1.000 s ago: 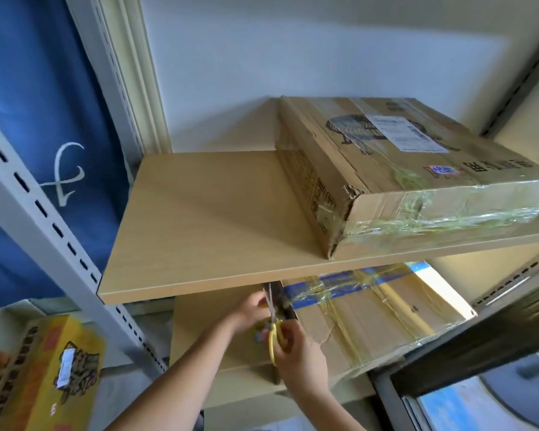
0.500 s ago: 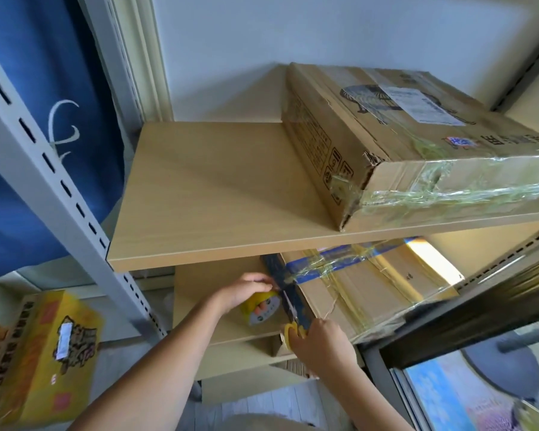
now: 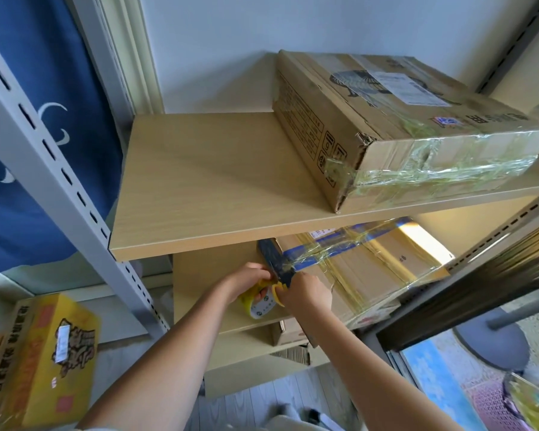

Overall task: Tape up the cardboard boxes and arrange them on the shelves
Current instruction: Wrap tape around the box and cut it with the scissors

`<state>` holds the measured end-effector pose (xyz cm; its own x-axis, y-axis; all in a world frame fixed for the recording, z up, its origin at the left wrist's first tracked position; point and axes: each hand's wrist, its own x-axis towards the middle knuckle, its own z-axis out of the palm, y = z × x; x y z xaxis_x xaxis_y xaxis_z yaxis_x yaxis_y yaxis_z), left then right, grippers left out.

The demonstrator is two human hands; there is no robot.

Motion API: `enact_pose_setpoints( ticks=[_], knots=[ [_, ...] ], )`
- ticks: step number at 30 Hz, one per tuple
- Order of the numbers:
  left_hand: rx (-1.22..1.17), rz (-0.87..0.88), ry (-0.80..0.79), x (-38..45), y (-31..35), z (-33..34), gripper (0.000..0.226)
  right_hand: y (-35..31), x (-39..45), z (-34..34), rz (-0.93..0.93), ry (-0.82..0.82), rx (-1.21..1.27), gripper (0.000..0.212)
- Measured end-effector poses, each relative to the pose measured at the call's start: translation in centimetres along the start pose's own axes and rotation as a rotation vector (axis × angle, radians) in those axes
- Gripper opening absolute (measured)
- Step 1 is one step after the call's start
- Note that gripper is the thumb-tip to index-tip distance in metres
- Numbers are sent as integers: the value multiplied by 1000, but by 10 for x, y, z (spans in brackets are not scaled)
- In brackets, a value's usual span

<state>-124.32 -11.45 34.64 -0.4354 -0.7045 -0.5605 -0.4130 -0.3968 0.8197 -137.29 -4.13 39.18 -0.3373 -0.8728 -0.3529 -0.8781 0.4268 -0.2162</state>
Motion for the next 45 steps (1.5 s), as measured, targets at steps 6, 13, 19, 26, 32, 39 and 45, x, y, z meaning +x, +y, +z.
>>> enact_pose_setpoints(
  ticks=[6, 13, 19, 26, 32, 39, 45],
  knots=[
    [111, 15, 179, -11, -22, -15, 13, 25, -29, 8, -55, 35, 104, 23],
    [-272, 210, 275, -75, 2, -19, 17, 18, -127, -73, -565, 178, 201, 15],
    [-547, 338, 252, -129, 39, -15, 28, -56, -109, -167, -585, 740, -41, 9],
    [-471, 354, 272, -167, 37, -24, 48, -97, -51, -174, -513, 611, -112, 4],
    [-393, 429, 243, -207, 43, -15, 40, -77, -106, -129, -967, 866, 164, 18],
    [-374, 528, 240, -254, 23, 3, 27, -64, -121, -85, -1013, 304, 372, 24],
    [-429, 565, 290, -266, 30, 2, 27, -76, -134, -87, -1100, 715, 358, 9]
  ],
)
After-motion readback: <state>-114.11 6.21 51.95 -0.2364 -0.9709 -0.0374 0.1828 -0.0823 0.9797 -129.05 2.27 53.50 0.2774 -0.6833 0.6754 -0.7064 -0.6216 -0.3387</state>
